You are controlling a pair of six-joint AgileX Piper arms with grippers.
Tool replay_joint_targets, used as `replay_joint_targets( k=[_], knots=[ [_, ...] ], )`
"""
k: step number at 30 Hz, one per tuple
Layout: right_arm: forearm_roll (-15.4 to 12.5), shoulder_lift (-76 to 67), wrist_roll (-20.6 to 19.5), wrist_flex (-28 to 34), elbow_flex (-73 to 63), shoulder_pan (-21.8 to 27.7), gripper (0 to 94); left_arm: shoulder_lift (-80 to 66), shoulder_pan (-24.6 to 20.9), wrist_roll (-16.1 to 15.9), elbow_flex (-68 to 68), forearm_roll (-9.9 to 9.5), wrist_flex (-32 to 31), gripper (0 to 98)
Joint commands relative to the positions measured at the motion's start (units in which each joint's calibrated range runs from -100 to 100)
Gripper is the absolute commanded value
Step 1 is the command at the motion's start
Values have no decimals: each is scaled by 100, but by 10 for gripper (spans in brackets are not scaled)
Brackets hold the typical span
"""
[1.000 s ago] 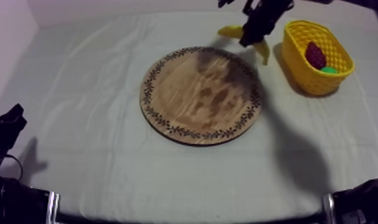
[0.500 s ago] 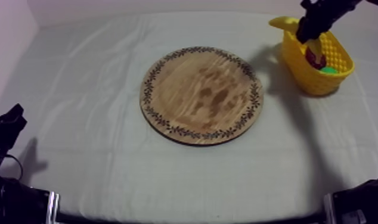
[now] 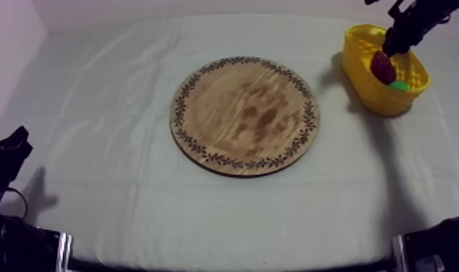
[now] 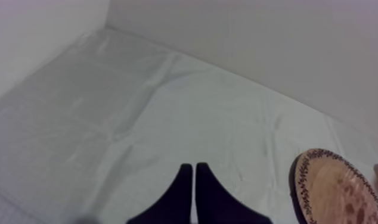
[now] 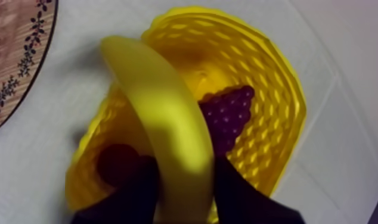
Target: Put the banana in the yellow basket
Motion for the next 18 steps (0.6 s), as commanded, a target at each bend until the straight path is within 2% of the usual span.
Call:
replay_joint_targets(
  k=[1,12,18],
  knots=[
    [-15,164,8,-21,-123,28,273,0,0,1,0,1,-4,1],
    [-29,931,-6,-263,-658,231,286,0,0,1,0,1,-4,1],
    [-32,1056,23,-397,-658,258,398,0,0,1,0,1,-4,1]
  ],
)
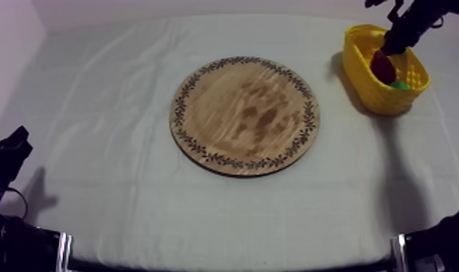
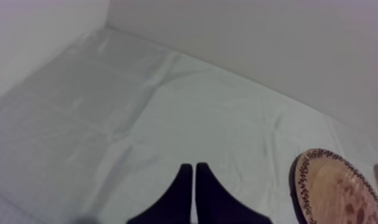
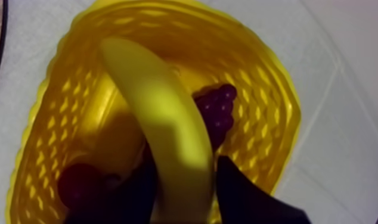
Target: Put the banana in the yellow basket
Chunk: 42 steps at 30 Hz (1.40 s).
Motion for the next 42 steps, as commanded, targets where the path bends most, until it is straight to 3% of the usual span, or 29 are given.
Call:
replay_joint_targets(
  k=[1,5,7,13,17,22,28,42],
  knots=[
    [-21,-16,19,-30,22,6,417,0,0,1,0,1,-4,1],
    [-69,-118,42,-55,102,15,466,0,0,1,0,1,-4,1],
    [-105,-201,41,-81,185,17,441,0,0,1,0,1,-4,1],
    [-249,-715,-94,-351,792,31,122,0,0,1,0,1,-4,1],
    [-381,-1271,-128,-629,1523,78,40,0,0,1,0,1,-4,1],
    [-795,-2189,137,-933,2730,242,17,0,0,1,0,1,-4,1],
    [-1124,-3634,375,-836,4190,263,11,0,0,1,0,1,-4,1],
    [-1145,-7227,175,-676,7002,76,10,0,0,1,0,1,-4,1]
  ],
)
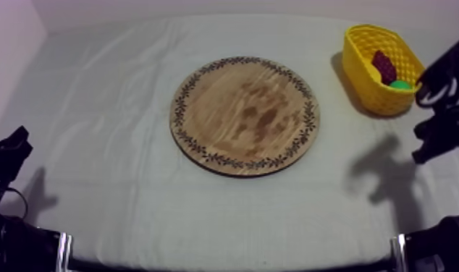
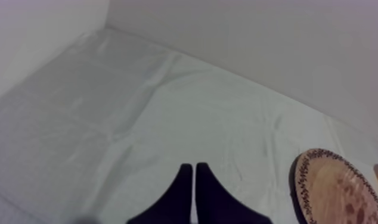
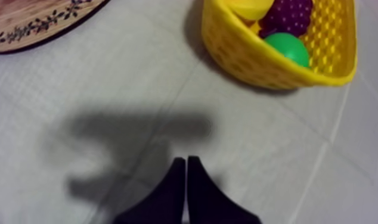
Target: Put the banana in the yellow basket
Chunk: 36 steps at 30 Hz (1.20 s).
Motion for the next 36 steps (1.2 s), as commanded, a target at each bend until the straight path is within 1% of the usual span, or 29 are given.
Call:
replay_joint_targets(
  k=[1,4,6,9,12,14,16,18,21,23,24,26,29,31,33,36],
  knots=[
    [64,-1187,-128,-18,602,-50,10,0,0,1,0,1,-4,1],
    [242,-2003,-448,-61,984,-141,10,0,0,-1,0,1,-4,1],
    [311,-2545,-594,-52,1211,-154,10,0,0,0,0,1,-4,1],
    [288,-3322,-650,48,1454,-116,10,0,0,0,0,1,-4,1],
    [222,-3908,-622,231,1516,-125,9,0,0,0,0,1,-4,1],
    [215,-4256,-719,314,1536,-175,8,0,0,-2,0,1,-4,1],
    [272,-4606,-995,383,1554,-248,7,0,0,-1,0,1,-4,1],
    [373,-4819,-1445,283,1629,-307,11,0,-2,-1,0,1,-4,1],
    [351,-4954,-1949,91,1735,-318,9,0,-6,0,0,1,-4,1],
    [299,-4990,-2125,-217,1821,-338,7,0,-7,0,0,1,-4,1],
    [271,-5000,-2090,-389,1853,-345,7,0,-7,0,0,1,-4,1],
    [237,-5012,-1899,-580,1891,-353,6,0,-7,1,0,1,-4,1],
    [214,-5020,-1528,-701,1915,-358,6,0,-7,1,0,1,-4,1],
    [208,-5022,-1351,-733,1921,-359,6,0,-7,1,0,1,-4,1],
    [205,-5023,-1257,-749,1924,-360,6,0,-7,1,0,1,-4,1],
    [203,-5024,-1239,-759,1926,-360,6,0,-7,1,0,1,-4,1]
  ],
)
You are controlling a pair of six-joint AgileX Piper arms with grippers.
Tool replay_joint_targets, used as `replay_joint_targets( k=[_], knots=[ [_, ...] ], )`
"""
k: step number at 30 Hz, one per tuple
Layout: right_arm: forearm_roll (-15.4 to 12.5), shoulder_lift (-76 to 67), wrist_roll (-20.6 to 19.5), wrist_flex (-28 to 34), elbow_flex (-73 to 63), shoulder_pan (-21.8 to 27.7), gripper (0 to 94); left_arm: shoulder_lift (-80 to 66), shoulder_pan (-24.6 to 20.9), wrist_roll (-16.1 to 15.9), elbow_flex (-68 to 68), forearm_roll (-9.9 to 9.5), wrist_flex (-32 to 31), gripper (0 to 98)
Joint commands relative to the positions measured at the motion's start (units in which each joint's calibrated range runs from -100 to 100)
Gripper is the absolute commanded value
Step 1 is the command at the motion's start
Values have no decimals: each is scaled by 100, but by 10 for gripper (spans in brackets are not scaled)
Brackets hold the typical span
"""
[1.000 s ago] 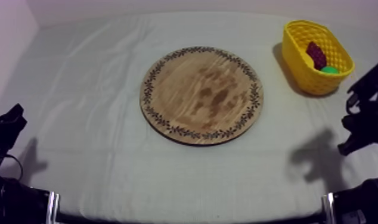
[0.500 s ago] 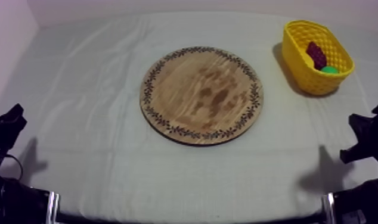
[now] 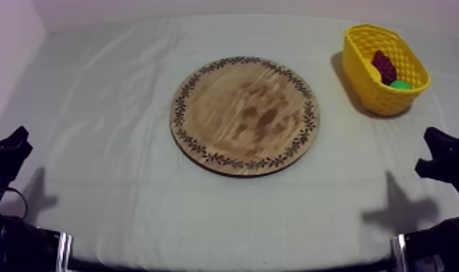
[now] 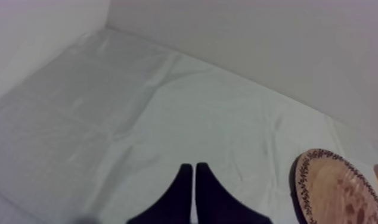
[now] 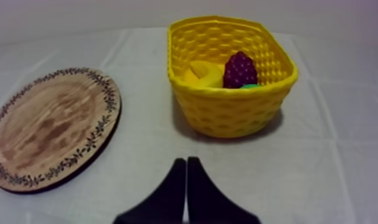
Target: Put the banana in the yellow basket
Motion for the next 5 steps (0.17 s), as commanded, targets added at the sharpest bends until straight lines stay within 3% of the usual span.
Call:
replay_joint_targets(
  k=[1,5],
  knots=[
    [-9,-4,735,-18,1,0,6,0,-3,1,0,1,3,1],
    [-10,-4,703,-21,1,0,6,0,-3,1,0,1,3,1]
  ],
)
